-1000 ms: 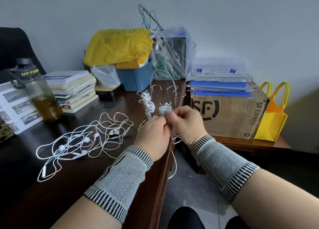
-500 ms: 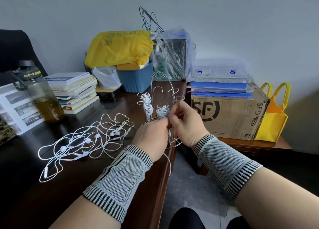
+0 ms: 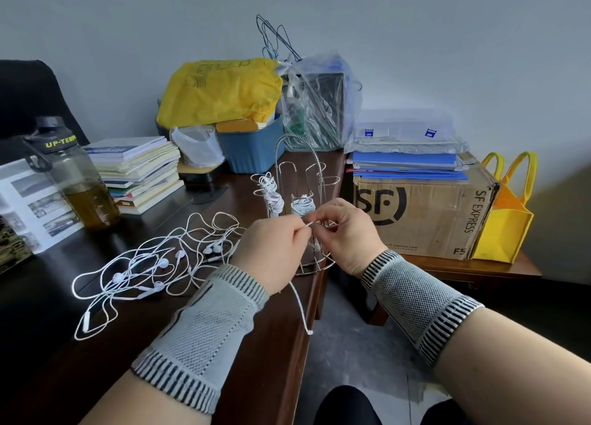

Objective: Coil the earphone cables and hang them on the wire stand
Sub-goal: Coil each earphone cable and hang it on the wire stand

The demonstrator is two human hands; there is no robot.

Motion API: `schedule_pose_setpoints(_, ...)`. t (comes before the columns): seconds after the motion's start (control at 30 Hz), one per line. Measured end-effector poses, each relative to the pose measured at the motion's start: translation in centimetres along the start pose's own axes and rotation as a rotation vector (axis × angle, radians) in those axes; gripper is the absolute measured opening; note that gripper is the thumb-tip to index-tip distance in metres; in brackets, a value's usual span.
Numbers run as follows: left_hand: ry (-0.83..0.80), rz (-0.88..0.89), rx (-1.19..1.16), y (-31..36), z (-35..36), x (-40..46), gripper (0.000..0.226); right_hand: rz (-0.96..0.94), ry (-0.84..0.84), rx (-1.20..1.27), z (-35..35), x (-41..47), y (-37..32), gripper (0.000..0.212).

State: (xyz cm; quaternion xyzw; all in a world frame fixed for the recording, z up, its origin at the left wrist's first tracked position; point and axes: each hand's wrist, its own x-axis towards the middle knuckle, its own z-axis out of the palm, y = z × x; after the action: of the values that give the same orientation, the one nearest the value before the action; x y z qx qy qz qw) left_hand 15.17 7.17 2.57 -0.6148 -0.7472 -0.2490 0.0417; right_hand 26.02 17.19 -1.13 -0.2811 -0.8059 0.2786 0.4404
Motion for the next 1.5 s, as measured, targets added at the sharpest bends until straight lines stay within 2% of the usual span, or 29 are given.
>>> schedule_pose_setpoints(0.13,-0.04,0.007,-0.238,-0.8,-1.5,0.6,0.021,0.067,0.028,0.097,0.0,-0.1,0.1,0.007)
schedule_pose_setpoints(0.23,0.104,0.009,-0.351,-0.7,-2.0,1.0,0.026,0.112,0.044,0.209,0.0,0.1,-0.2,0.016)
schedule_pose_setpoints(0.3,0.237,-0.011,-0.345,-0.1,-2.1,1.8,0.032,0.148,0.058,0.291,-0.2,0.2,-0.5,0.017)
schedule_pose_setpoints(0.37,0.294,-0.085,-0.3,0.4,-2.0,3.0,0.036,0.197,0.078,0.342,-0.2,0.4,-0.5,0.015)
schedule_pose_setpoints(0.47,0.25,-0.215,-0.165,-0.1,-1.3,4.6,0.049,0.312,0.127,0.365,0.0,0.7,-0.5,0.015)
schedule_pose_setpoints(0.63,0.083,-0.333,-0.065,-1.0,-0.2,4.9,0.053,0.408,0.164,0.258,-0.1,1.5,-1.1,0.036)
schedule_pose_setpoints(0.77,0.041,-0.399,-0.346,-1.2,0.3,4.5,0.042,0.459,0.215,0.212,0.4,1.7,-1.4,0.046)
schedule_pose_setpoints(0.9,0.043,-0.5,-0.693,-0.5,0.2,3.4,0.037,0.482,0.225,0.178,0.4,2.0,-1.3,0.045)
schedule_pose_setpoints(1.03,0.056,-0.475,-0.833,-0.9,1.1,2.2,0.039,0.468,0.242,0.132,0.2,2.0,-1.2,0.04)
schedule_pose_setpoints(1.1,0.089,-0.388,-0.747,-1.4,1.7,1.5,0.047,0.462,0.242,0.156,0.2,1.9,-1.1,0.041)
schedule_pose_setpoints(1.17,0.091,-0.262,-0.551,-1.6,1.9,0.8,0.047,0.447,0.23,0.206,0.2,1.6,-0.9,0.039)
schedule_pose_setpoints(1.33,0.042,0.009,-0.254,-0.6,2.7,-0.3,0.035,0.341,0.184,0.352,-0.3,0.3,-1.0,0.02)
schedule_pose_setpoints(1.43,-0.005,0.063,-0.185,-0.4,3.3,-0.1,0.027,0.307,0.08,0.32,-0.4,0.0,-1.3,0.027)
schedule_pose_setpoints(1.5,-0.036,0.078,-0.13,-0.2,3.3,-0.1,0.032,0.335,0.016,0.313,-0.4,0.0,-1.6,0.031)
